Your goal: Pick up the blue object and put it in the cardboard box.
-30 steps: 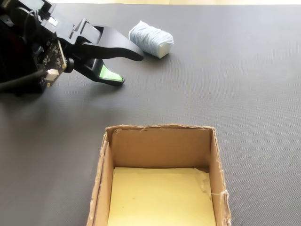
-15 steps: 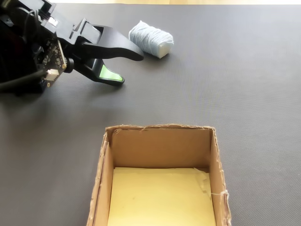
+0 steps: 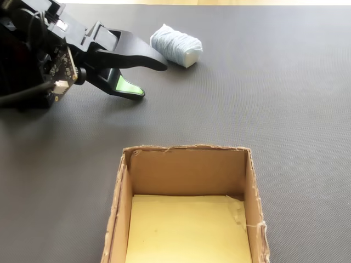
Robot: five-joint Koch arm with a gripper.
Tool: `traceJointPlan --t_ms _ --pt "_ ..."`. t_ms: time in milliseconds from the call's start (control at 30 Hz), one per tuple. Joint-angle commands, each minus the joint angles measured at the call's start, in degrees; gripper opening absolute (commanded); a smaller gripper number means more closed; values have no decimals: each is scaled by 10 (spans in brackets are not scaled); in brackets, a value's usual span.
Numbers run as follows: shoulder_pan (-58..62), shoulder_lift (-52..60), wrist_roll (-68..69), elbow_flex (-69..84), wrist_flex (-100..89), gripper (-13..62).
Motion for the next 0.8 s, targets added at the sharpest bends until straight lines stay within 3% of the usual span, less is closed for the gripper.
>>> traceJointPlan --t_ms 0,233,767 --pt "-2 51 11 23 57 340" --pt "-13 51 15 23 56 339" --pt "-159 49 19 22 49 336"
